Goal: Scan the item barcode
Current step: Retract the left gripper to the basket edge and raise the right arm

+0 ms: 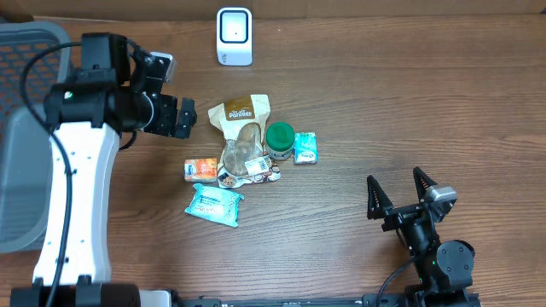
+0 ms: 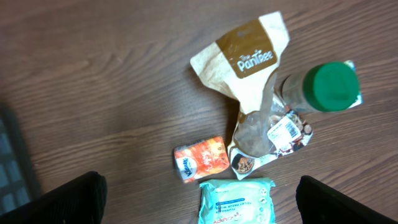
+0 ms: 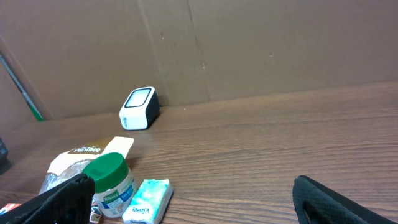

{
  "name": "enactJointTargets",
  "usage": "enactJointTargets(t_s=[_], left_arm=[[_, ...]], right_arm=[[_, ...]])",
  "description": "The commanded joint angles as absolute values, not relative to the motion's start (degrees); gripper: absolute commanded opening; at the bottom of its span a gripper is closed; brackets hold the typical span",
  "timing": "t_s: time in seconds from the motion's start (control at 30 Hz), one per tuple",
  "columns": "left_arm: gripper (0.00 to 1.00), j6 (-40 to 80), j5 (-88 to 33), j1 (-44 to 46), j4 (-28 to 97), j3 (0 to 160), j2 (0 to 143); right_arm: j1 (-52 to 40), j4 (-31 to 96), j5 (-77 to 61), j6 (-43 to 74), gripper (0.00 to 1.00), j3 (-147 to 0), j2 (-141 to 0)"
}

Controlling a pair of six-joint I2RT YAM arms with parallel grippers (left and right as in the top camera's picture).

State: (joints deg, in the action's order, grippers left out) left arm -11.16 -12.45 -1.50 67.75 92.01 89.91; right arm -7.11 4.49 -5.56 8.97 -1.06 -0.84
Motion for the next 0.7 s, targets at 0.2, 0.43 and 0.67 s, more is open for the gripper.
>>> enactJointTargets(t_s=[0.2,0.43,0.67], left_arm=[[1.00,-11.16,-13.41,-1.58,66.83,93.03,93.27],[0.99,-11.16,-13.13,-1.58,66.85,93.03,93.47],[1.00,-11.16,-13.13,-1.58,66.85,93.03,93.47]], right_arm=[[-6.68,4.16,-10.92,9.61,1.00,-1.17,-0.34],[-6.68,8.36,-13.30,11.09,1.00,-9.13,-7.46],[-6.68,19.07,-16.14,11.03,1.00,-26.65,-26.00]])
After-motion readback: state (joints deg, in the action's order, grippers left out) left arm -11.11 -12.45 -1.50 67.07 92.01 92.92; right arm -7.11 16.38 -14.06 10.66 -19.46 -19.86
